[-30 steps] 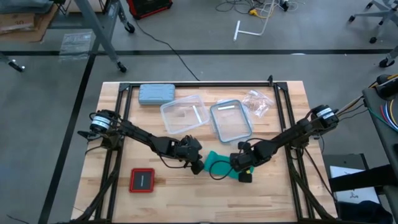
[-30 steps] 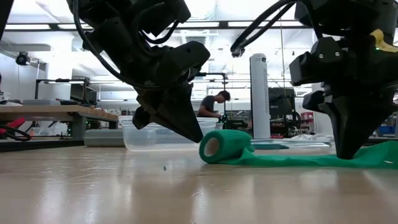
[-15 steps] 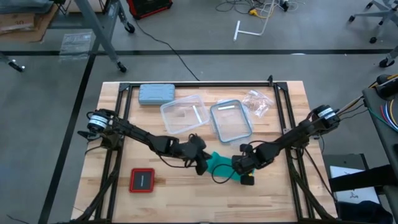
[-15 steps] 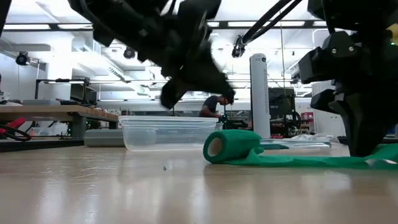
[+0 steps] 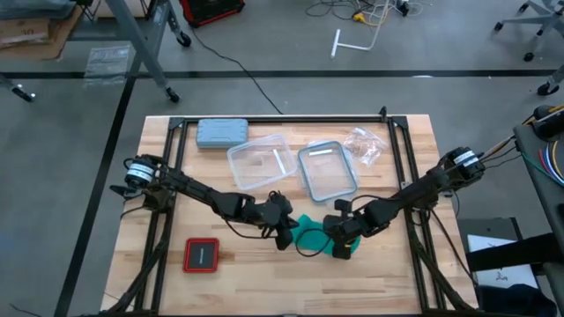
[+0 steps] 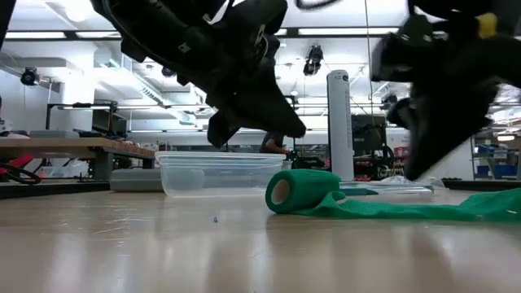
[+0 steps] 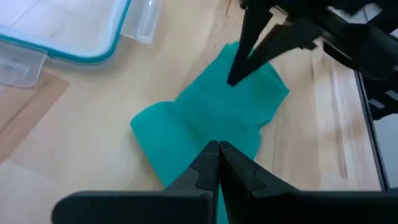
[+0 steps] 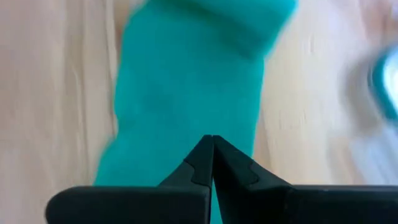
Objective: Roll bandage
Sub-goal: Roll the blue bandage
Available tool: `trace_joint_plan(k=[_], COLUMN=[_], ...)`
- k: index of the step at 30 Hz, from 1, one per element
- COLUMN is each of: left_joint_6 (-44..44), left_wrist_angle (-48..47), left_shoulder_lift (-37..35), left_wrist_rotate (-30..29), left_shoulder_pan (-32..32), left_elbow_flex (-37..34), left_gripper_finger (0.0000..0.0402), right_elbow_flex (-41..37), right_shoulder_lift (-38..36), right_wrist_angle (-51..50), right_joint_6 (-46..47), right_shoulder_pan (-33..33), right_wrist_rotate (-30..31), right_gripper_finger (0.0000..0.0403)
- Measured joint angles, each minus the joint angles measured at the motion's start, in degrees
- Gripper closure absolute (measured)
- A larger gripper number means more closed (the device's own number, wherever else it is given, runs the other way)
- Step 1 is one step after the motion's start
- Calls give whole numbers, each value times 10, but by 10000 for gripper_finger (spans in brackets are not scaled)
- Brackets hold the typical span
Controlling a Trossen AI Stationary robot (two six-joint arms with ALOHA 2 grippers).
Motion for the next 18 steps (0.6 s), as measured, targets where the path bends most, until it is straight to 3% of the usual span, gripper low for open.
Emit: trace_joint_plan(k=[5, 18], left_joint_6=[-9, 8], left_wrist_angle=[-1, 5], left_shoulder_lift=[18, 62], left_wrist_rotate=[12, 24], left_shoulder_pan=[-3, -6], left_elbow_flex=[0, 43], left_gripper_finger=[400, 393], right_elbow_flex=[-4, -3], right_shoulder_lift=[20, 57], right_wrist_angle=[76, 87], right_joint_6=[-23, -23], right_shoulder_pan=[-8, -12], right_wrist_rotate=[27, 33], right_gripper_finger=[401, 401])
